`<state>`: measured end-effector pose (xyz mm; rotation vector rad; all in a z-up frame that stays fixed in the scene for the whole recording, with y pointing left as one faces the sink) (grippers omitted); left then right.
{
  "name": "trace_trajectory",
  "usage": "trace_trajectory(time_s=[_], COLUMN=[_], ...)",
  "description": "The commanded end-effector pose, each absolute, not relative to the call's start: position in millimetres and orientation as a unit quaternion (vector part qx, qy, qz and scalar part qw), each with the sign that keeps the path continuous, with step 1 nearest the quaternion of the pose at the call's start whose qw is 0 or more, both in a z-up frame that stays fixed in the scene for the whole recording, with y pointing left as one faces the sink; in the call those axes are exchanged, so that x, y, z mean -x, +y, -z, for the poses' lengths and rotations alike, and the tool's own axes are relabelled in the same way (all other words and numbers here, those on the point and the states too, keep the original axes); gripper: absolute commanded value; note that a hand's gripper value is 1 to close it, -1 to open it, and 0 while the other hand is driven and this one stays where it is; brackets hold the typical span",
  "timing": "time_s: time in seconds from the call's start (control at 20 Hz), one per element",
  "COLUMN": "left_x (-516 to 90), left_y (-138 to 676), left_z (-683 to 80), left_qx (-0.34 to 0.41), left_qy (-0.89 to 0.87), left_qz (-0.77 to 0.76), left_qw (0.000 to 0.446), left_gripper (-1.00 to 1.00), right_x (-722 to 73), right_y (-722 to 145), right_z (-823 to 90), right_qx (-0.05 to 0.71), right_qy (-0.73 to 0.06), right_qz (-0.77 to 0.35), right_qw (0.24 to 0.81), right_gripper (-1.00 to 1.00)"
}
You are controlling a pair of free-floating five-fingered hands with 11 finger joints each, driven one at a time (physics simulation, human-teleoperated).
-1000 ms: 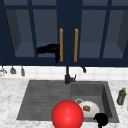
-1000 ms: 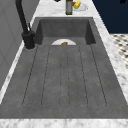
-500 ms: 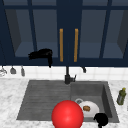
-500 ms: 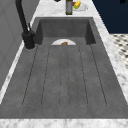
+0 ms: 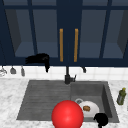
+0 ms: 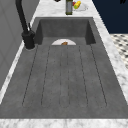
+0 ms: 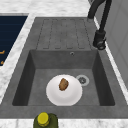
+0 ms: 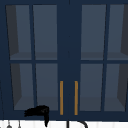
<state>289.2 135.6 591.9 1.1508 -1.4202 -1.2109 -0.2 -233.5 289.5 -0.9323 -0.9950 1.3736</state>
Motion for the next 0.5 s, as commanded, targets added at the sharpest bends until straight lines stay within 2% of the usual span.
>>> trace_trajectory(time_s=[0.0, 0.45], left_x=[-282, -278], left_y=[139, 142], left_z=[-577, -531], left_qx=[-0.437, -0.400], left_qy=[-0.611, -0.628], left_qz=[0.512, 0.541], left_qw=[0.417, 0.390], left_gripper=[-1.00, -1.00], right_x=[0, 0], right_y=[-233, -233], right_z=[-290, -290], right_qx=[0.397, 0.397], right_qy=[-0.423, -0.423], right_qz=[-0.585, -0.585], right_qw=[0.567, 0.567], right_gripper=[0.00, 0.00])
